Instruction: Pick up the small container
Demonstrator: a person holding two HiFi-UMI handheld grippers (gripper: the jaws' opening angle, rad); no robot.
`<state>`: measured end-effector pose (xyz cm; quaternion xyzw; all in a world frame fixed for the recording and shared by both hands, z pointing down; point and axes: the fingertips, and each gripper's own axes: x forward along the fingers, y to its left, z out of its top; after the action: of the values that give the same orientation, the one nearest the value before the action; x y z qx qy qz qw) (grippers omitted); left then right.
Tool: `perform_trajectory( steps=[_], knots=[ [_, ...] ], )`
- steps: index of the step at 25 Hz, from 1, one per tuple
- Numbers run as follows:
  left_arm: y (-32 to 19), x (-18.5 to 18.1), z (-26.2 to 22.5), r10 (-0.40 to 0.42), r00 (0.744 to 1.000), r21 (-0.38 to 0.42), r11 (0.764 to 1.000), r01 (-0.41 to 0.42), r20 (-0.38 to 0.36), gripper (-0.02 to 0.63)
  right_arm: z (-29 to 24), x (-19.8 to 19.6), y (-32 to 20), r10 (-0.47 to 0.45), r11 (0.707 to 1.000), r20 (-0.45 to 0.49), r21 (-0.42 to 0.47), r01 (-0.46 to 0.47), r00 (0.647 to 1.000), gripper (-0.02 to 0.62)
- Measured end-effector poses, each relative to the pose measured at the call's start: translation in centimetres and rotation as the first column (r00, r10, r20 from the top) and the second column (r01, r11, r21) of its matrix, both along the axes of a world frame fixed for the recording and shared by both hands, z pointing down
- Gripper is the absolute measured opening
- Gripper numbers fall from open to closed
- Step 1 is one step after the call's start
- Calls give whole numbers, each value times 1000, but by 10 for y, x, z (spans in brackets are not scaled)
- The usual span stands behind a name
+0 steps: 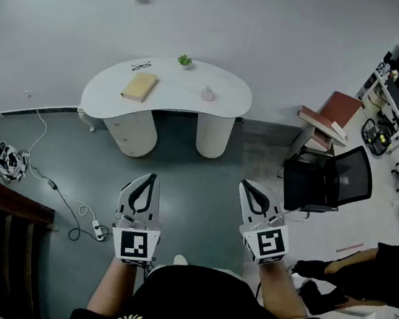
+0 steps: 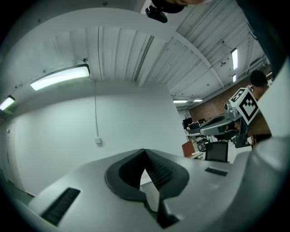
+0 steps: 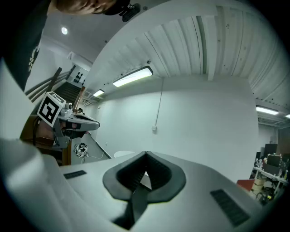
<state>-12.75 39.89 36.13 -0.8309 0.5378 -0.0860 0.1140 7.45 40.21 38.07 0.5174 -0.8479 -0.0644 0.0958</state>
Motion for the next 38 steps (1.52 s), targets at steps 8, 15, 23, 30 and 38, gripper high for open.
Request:
perform_trajectory(
  steps=[8,15,23,30,38],
  knots=[
    [-11,-9,8,25,1000,-26,999,-25,9,5,1,-20,-3,-3,1000,14,-25,4,1000,31],
    [-12,-11,23,99,994,-45,994,-102,-47,5,10,-29,3,6,998,2,-65,-6,1000,213],
    [-32,-28,14,23,996,-20,999,-25,-80,5,21,-24,-6,-21,993,4,-114,21,1000,247],
    [-55,-26,13,6,991,7,1000,-6,-132,5,26,-10,-44,-27,993,41,-116,31,999,250],
    [-107,-19,6,-10,986,23,1000,14,-168,5,34,1,-110,-70,988,46,-132,75,997,250]
  ],
)
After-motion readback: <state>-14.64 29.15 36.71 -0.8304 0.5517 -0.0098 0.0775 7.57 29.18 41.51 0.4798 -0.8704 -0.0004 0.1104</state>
